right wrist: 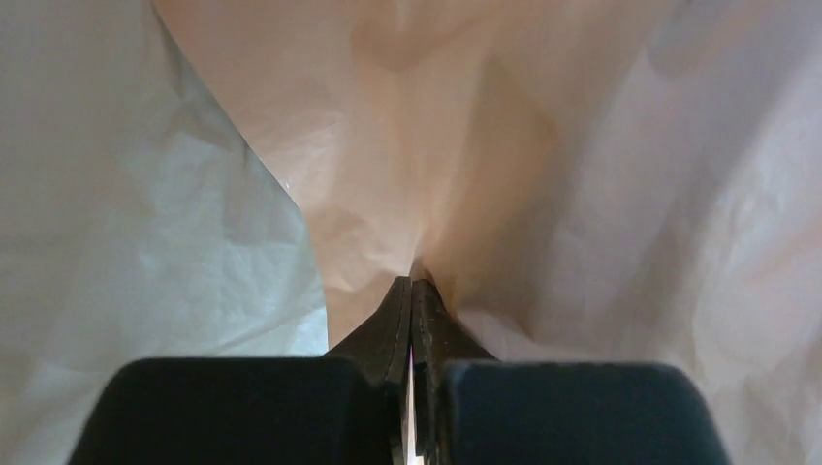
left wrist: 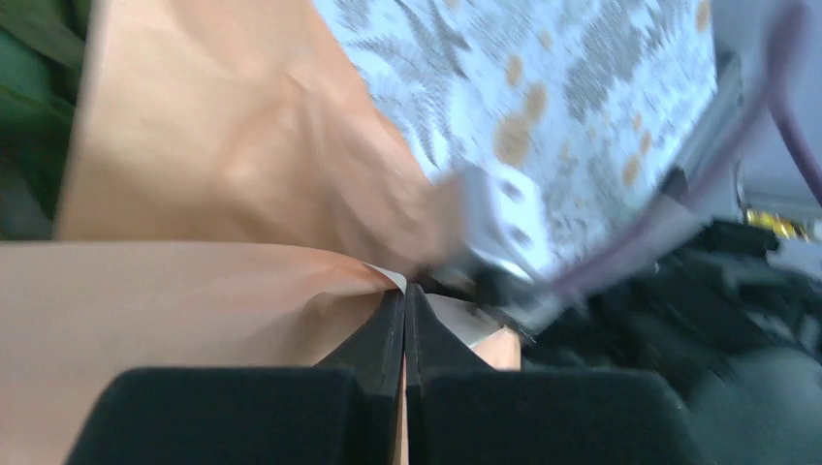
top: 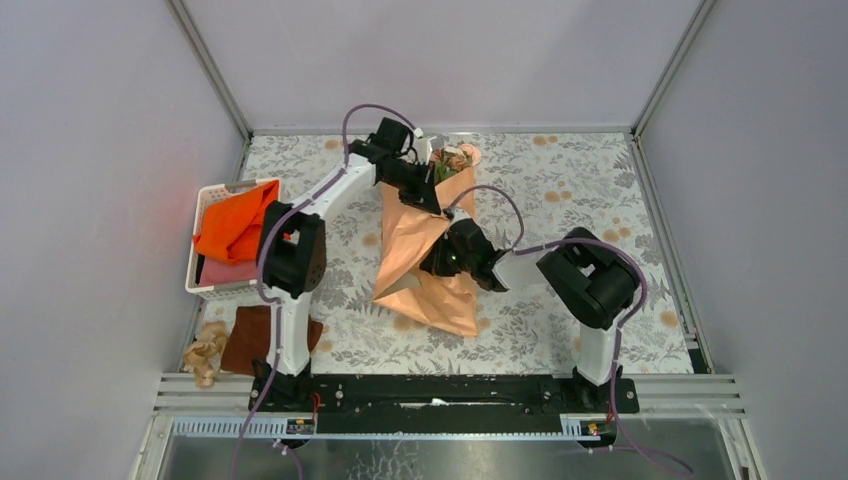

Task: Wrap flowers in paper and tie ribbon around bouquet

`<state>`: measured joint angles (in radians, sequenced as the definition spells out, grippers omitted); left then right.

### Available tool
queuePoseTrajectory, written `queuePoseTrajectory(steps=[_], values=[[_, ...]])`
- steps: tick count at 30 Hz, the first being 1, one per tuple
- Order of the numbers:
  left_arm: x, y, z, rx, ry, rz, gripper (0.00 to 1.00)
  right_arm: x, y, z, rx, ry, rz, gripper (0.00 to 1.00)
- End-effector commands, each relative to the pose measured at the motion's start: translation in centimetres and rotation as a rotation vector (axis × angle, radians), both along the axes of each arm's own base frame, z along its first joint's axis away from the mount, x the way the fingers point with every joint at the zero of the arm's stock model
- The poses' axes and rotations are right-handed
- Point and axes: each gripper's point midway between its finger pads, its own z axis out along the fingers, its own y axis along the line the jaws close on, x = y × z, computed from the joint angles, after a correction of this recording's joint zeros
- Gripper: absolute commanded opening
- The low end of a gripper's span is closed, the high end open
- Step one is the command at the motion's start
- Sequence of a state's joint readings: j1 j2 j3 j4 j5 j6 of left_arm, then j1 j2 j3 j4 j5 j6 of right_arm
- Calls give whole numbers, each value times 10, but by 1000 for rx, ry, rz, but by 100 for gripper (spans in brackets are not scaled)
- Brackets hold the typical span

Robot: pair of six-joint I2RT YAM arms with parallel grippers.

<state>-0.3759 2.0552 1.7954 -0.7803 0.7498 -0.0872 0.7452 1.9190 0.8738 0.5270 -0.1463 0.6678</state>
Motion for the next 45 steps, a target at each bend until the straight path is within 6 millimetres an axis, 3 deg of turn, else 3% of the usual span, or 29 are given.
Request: queuePoseTrajectory(steps=[1, 8, 12, 15, 20, 24, 28, 33, 38, 45], values=[[65, -15, -20, -51, -67, 172, 0, -10, -12, 10, 16, -19, -41, 0], [80, -9, -90, 45, -20, 252, 0, -11, -27, 27, 99, -31, -162, 0], [78, 0, -128, 140, -22, 259, 0, -22, -33, 38, 111, -3, -173, 0], [75, 4, -144, 182, -25, 250, 0, -36, -33, 51, 111, 30, -120, 1], [72, 5, -146, 186, -23, 241, 0, -64, -67, 56, -48, 54, -53, 18], [71, 2, -141, 185, -42, 228, 0, -70, -88, 68, -49, 34, -29, 38], [71, 1, -141, 199, -64, 224, 0, -52, -98, 80, -9, 55, -51, 62], [69, 0, -143, 207, -63, 222, 0, -25, -79, 87, 146, 79, -53, 78], [69, -1, -141, 205, -68, 223, 0, -8, -53, 76, 213, 145, -11, 78], [71, -2, -134, 205, -89, 225, 0, 5, -36, 65, 258, 173, 9, 55]])
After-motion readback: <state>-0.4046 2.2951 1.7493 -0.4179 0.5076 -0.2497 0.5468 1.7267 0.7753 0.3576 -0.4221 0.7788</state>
